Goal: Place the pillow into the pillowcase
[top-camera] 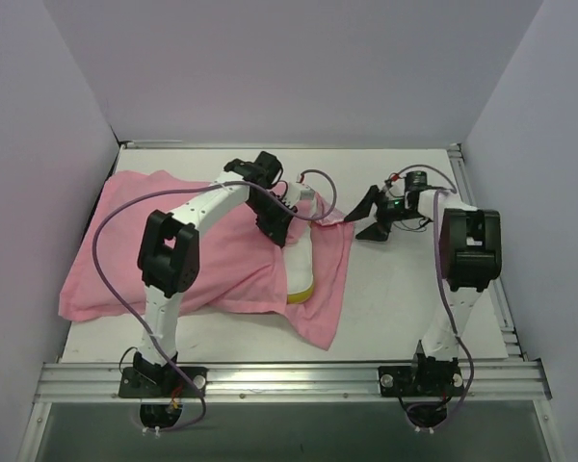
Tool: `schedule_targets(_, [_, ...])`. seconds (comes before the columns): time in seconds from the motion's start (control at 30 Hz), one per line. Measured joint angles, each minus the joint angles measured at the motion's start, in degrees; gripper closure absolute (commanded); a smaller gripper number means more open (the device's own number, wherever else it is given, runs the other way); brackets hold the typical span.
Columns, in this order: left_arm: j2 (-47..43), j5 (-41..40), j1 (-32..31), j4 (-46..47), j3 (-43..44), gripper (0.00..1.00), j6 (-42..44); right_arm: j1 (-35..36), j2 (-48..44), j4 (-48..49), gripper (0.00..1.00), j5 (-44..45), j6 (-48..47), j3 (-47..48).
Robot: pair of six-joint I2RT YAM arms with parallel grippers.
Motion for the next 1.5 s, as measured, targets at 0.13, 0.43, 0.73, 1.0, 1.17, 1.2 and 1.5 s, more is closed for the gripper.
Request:
schedule_targets(0.13, [-3.72,-1.73,1.73,0.55,-0.28,0.55,0.22,-7.72,-3.8,-15.13,0.35,4.33,-13.81,8.55])
schedule_targets(0.43, [-20.96,-9.51,-9.51,7.37,-9.03,0.25,1.81,-0.76,-11.72,-28.63,0.26,5.51,-25.27,3.04])
schedule_targets(0.73, [-22.14,-10.95,-16.63,13.81,-17.49,0.26,2.93,9.77,-1.36,-27.76,0.26,10.75,-19.3,-1.22])
schedule_targets(1.0, [-25.33,-12.46,-18.08,22.53,-27.71,0.26,7.15,14.23,3.63,-23.15,1.0,11.63,-14.4,1.51])
schedule_targets(1.17, [-23.37,-17.35,-23.78,28.68,-31.3,0.32,11.82,11.72,2.4,-20.57,1.0,9.73,-14.53,-0.74])
schedule_targets(1.2, [-22.08,-18.29,-24.57,30.12,-31.3,0.37,12.52,10.8,1.62,-20.39,1.0,9.86,-14.75,-1.7])
schedule_targets(1.5, [-11.89,-23.76,-21.53,31.54,-29.64,0.79,16.09,0.94,-2.49,-20.37,1.0,11.67,-18.82,-6.25])
